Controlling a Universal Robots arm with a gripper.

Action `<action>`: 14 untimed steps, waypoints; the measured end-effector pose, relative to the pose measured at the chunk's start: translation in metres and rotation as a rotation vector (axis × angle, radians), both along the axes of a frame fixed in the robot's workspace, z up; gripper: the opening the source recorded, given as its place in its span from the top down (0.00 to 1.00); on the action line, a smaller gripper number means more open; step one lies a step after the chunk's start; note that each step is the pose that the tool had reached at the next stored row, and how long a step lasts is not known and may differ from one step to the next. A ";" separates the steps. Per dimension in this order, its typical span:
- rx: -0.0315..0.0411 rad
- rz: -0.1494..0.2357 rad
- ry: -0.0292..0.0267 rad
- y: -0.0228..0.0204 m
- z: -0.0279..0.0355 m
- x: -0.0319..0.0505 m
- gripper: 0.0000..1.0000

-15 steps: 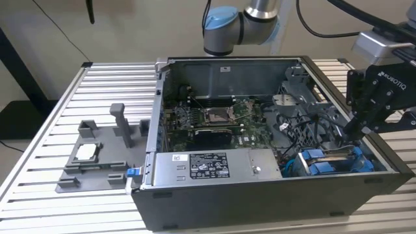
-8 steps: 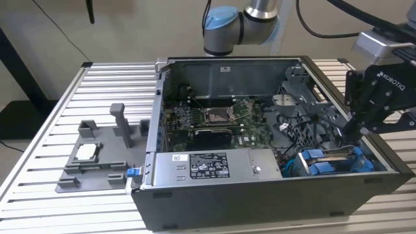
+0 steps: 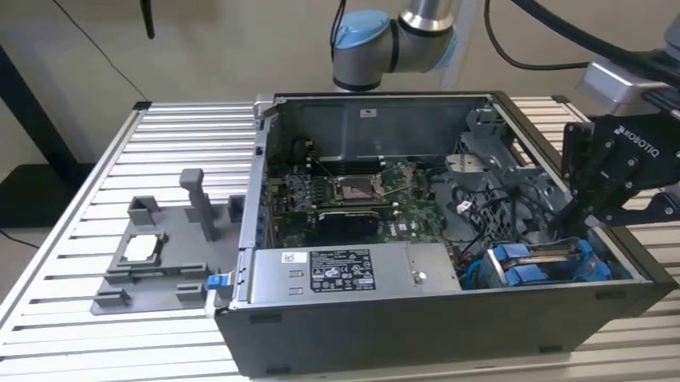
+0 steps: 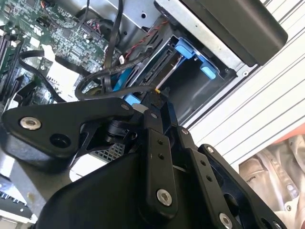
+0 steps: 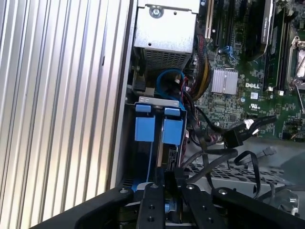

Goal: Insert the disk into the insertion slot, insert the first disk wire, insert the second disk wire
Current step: 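Insert the first disk wire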

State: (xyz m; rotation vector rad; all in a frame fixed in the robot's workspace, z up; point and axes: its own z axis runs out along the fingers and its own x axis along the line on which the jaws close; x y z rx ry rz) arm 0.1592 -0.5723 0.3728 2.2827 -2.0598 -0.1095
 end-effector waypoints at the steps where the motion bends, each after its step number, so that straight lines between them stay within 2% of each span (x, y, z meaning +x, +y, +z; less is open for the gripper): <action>1: 0.0018 0.000 0.0001 -0.0005 -0.0013 0.0010 0.81; 8: 0.0152 0.000 0.0015 -0.0011 -0.0107 0.0070 0.81; 9: 0.0155 0.000 0.0040 -0.0011 -0.0117 0.0078 0.81; 12: 0.0154 0.000 0.0211 -0.0012 -0.0140 0.0118 0.81; 14: 0.0173 0.000 0.0244 -0.0012 -0.0161 0.0142 0.81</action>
